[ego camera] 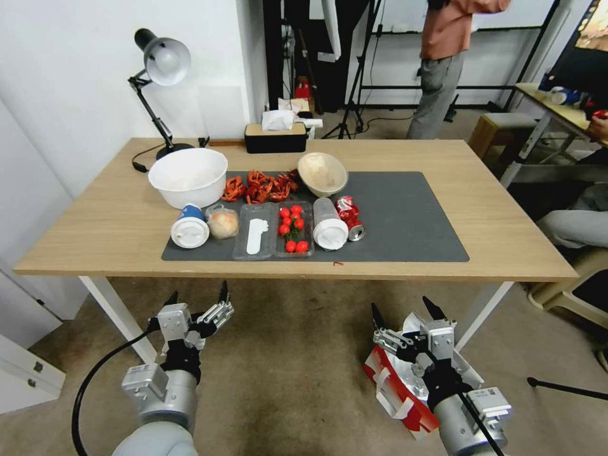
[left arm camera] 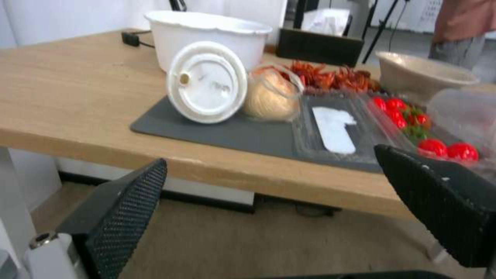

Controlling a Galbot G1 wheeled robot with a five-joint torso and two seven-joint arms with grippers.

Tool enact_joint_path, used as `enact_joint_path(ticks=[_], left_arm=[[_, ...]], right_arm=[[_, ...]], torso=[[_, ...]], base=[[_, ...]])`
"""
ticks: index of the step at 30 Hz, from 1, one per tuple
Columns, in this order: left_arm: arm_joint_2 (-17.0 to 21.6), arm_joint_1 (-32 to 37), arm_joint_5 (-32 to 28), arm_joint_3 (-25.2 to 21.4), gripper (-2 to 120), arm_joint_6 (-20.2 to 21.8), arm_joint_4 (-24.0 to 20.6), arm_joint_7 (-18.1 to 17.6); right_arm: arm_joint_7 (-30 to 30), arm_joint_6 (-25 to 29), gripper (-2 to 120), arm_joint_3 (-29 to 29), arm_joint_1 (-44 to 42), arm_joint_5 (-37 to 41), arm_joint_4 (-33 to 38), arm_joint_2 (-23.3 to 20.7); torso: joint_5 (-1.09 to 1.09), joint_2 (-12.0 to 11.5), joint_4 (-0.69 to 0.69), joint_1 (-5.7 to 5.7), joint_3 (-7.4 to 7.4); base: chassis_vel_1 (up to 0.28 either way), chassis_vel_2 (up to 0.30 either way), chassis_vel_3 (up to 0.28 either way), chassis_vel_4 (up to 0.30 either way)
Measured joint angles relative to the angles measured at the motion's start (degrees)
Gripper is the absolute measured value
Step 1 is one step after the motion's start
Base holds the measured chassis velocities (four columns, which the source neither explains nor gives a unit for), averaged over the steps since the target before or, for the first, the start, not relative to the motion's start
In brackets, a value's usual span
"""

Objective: Pick up the food delivery bag from the floor and place it on the table.

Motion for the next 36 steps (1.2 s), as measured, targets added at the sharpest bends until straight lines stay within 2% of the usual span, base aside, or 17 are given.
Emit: enact_joint_path(ticks=[3,11,23,36], left_arm=[[0.0,0.2,-0.1,0.0,100,-2.2,0.8,0.0],[0.3,0.4,-0.9,-0.1,100,-3.4,1.1,0.6],[0.4,0.6,-1.3,-0.1,100,-3.5,1.0,0.8],[0.5,0.9,-1.2,-0.3,100,-3.2,0.6,0.8]], right_arm=[[0.3,0.3,100,0.0,0.0,-0.2,0.0,0.2],[1.8,2.1,100,0.0,0.2,-0.2,-0.2,0.2],[4.4,6.3,100,0.2,-0.1,0.2,-0.4,0.1],[6.4,8.0,100,0.1,-0.1,0.6,-1.1,0.0]], torso=[[0.01,0.0,0.0,0.0,0.0],[0.0,0.0,0.0,0.01,0.0],[0.0,0.0,0.0,0.0,0.0],[0.0,-0.1,0.0,-0.02,-0.03]], base=[[0.0,0.0,0.0,0.0],[0.0,0.0,0.0,0.0],[0.0,0.0,0.0,0.0],[0.0,0.0,0.0,0.0]])
